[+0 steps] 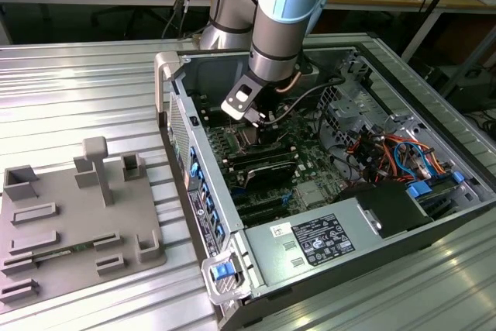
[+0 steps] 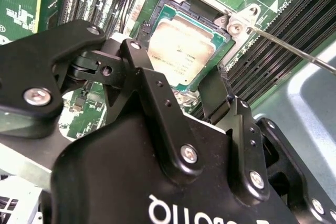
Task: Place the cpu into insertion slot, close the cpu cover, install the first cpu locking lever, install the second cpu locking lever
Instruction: 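Place the cpu into insertion slot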
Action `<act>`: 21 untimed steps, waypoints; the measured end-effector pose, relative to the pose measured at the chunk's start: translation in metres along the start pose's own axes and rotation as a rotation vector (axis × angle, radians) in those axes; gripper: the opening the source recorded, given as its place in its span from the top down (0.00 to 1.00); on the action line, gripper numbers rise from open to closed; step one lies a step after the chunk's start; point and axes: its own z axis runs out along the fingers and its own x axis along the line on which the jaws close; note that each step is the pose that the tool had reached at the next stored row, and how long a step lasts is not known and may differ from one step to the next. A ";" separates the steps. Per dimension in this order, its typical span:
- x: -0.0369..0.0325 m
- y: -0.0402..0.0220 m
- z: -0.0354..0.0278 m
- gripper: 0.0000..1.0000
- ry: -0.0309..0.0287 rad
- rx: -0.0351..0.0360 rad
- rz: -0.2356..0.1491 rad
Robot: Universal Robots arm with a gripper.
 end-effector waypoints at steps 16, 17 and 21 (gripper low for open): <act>0.0003 0.0007 -0.0084 0.30 0.0003 -0.0001 0.000; 0.0004 0.0010 -0.0115 0.30 0.0004 -0.0002 0.000; 0.0006 0.0018 -0.0169 0.45 0.0003 0.0000 0.000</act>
